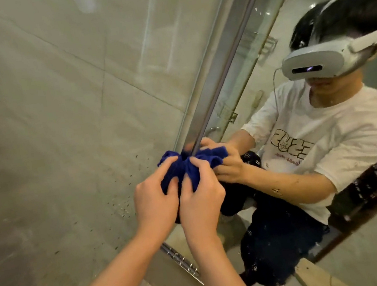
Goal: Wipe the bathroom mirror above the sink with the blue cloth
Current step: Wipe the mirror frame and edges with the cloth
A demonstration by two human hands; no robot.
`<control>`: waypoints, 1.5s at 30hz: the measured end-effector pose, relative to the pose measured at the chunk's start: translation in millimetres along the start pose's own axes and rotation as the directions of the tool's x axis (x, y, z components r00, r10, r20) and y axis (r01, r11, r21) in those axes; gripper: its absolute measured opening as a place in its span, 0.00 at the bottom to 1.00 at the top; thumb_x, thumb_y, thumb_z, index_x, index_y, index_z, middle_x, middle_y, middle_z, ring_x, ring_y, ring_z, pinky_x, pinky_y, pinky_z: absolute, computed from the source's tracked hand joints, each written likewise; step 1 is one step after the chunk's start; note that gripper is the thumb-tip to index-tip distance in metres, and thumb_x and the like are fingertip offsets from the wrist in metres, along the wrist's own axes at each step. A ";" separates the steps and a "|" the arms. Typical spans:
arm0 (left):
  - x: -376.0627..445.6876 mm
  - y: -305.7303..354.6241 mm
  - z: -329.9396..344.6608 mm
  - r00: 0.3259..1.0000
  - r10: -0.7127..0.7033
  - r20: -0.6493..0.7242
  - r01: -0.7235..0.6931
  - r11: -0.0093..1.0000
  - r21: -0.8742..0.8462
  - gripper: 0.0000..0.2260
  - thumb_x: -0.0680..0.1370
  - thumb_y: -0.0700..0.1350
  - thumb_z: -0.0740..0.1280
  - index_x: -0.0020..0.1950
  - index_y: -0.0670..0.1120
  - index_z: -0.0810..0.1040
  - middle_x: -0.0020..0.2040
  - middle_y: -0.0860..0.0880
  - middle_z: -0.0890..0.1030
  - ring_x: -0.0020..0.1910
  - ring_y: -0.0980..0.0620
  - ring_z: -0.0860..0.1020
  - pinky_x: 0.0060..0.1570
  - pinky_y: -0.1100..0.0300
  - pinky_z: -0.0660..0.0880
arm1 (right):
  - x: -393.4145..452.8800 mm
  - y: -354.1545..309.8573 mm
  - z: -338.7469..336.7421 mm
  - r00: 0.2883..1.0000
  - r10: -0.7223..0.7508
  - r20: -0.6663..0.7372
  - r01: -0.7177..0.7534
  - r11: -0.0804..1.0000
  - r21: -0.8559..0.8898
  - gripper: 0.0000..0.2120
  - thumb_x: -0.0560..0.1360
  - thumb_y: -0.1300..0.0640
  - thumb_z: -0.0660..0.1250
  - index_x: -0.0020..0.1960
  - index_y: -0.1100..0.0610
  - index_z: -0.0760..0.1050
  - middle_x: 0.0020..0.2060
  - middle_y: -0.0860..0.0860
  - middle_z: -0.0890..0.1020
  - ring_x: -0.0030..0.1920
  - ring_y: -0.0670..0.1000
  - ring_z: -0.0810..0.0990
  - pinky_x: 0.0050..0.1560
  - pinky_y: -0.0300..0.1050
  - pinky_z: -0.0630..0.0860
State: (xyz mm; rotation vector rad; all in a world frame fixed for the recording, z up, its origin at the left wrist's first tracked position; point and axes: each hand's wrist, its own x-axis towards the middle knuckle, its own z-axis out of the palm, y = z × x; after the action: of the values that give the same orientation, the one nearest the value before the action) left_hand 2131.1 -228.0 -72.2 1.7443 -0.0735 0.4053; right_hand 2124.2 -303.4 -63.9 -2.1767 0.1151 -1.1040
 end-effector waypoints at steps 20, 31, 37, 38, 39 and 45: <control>80.9 180.8 -18.1 0.827 0.513 -0.229 -0.470 0.855 0.218 0.17 0.79 0.44 0.65 0.67 0.53 0.77 0.48 0.46 0.86 0.45 0.41 0.82 0.44 0.50 0.76 | 169.9 -99.8 -76.7 0.893 -0.384 -0.236 0.372 0.923 -0.097 0.13 0.72 0.66 0.68 0.56 0.58 0.79 0.44 0.50 0.82 0.44 0.38 0.71 0.51 0.20 0.63; 42.9 113.0 -14.5 0.926 0.376 -0.041 -0.347 0.888 0.300 0.16 0.80 0.40 0.64 0.67 0.48 0.76 0.40 0.44 0.85 0.38 0.39 0.81 0.36 0.53 0.70 | 95.7 -68.0 -53.0 0.978 -0.211 -0.007 0.209 0.973 -0.097 0.13 0.75 0.64 0.68 0.58 0.57 0.78 0.51 0.53 0.83 0.51 0.51 0.81 0.53 0.48 0.78; 71.7 190.0 -33.7 0.922 0.387 -0.024 -0.361 0.879 0.312 0.15 0.80 0.44 0.59 0.65 0.52 0.75 0.49 0.43 0.83 0.49 0.38 0.79 0.41 0.51 0.69 | 152.3 -124.1 -87.4 0.970 -0.243 0.001 0.239 0.954 -0.182 0.13 0.74 0.65 0.67 0.57 0.56 0.79 0.49 0.52 0.83 0.51 0.50 0.79 0.49 0.36 0.66; 79.2 208.7 -36.4 0.903 0.427 -0.058 -0.391 0.869 0.304 0.14 0.81 0.45 0.59 0.65 0.52 0.75 0.48 0.44 0.83 0.49 0.39 0.79 0.40 0.52 0.67 | 169.0 -137.9 -96.1 0.960 -0.278 -0.018 0.269 0.942 -0.199 0.13 0.74 0.65 0.66 0.57 0.56 0.78 0.49 0.52 0.83 0.51 0.49 0.78 0.48 0.34 0.64; 87.1 228.6 -38.5 0.881 0.463 -0.093 -0.419 0.858 0.298 0.12 0.81 0.45 0.59 0.62 0.50 0.76 0.47 0.44 0.83 0.47 0.39 0.79 0.40 0.53 0.65 | 185.5 -152.9 -105.2 0.951 -0.306 -0.041 0.291 0.932 -0.219 0.13 0.74 0.65 0.66 0.57 0.56 0.78 0.49 0.53 0.83 0.52 0.50 0.78 0.48 0.34 0.63; 119.5 307.0 -52.1 0.844 0.531 -0.077 -0.484 0.815 0.318 0.05 0.82 0.45 0.58 0.46 0.48 0.69 0.35 0.52 0.66 0.38 0.48 0.66 0.37 0.54 0.60 | 243.7 -202.7 -129.4 0.917 -0.372 -0.145 0.320 0.902 -0.288 0.12 0.76 0.64 0.63 0.59 0.58 0.75 0.49 0.52 0.81 0.53 0.53 0.77 0.57 0.46 0.69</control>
State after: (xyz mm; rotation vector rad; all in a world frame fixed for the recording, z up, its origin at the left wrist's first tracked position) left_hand 2148.3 -224.2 260.8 1.9603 -0.3909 0.9970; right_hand 2139.3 -307.0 278.1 -2.3736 -0.0496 -1.5862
